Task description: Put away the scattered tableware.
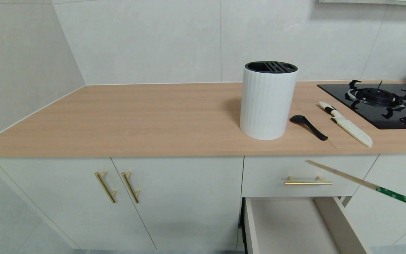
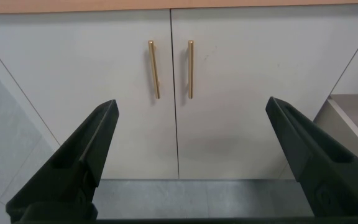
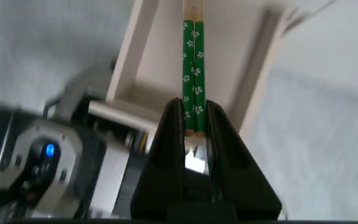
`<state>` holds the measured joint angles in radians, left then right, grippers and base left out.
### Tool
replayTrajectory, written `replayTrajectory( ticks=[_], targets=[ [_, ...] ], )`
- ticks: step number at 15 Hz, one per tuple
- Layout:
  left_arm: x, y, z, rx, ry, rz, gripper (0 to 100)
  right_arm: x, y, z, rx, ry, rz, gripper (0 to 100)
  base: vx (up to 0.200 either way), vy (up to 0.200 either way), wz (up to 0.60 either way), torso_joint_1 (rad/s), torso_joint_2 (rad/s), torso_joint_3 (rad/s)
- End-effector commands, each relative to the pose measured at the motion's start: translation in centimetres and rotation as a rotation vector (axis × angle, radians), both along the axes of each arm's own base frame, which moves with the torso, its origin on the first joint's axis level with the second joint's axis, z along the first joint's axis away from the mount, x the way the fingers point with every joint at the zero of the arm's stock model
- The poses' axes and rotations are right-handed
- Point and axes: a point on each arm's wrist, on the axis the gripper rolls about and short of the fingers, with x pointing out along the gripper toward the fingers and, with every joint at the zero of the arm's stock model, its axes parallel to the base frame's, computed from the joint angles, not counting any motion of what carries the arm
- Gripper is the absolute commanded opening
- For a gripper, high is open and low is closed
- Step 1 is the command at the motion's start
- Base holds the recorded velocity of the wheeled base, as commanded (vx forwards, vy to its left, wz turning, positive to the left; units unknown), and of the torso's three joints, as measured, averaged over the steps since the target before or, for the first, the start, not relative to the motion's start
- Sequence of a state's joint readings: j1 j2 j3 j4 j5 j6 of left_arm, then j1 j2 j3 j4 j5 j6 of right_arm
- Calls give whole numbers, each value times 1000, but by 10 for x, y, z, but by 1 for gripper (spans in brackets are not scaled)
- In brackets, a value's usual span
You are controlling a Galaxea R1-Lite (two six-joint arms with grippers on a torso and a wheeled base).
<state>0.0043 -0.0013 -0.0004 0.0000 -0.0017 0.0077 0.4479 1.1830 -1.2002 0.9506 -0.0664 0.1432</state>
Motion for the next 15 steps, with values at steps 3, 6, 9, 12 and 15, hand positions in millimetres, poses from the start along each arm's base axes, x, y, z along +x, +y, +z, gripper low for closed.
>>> replayTrajectory(
  ticks=[3, 6, 9, 12, 15],
  targets=[
    [0, 0, 0, 0, 2, 1, 100, 47, 32, -49, -63, 288, -8, 0, 0, 0, 0, 0, 0, 0],
    [0, 0, 0, 0, 2, 1, 100, 69, 44, -79, -69, 341, -48, 0, 0, 0, 0, 0, 0, 0],
    [0, 0, 0, 0, 2, 1, 100, 88, 54, -100, -65, 368, -79, 0, 0, 0, 0, 0, 0, 0],
    [0, 0, 0, 0, 2, 1, 100, 106, 63, -114, -34, 356, -119, 0, 0, 0, 0, 0, 0, 0],
    [0, 0, 0, 0, 2, 1, 100, 119, 70, -124, -5, 347, -157, 0, 0, 0, 0, 0, 0, 0]
  ],
)
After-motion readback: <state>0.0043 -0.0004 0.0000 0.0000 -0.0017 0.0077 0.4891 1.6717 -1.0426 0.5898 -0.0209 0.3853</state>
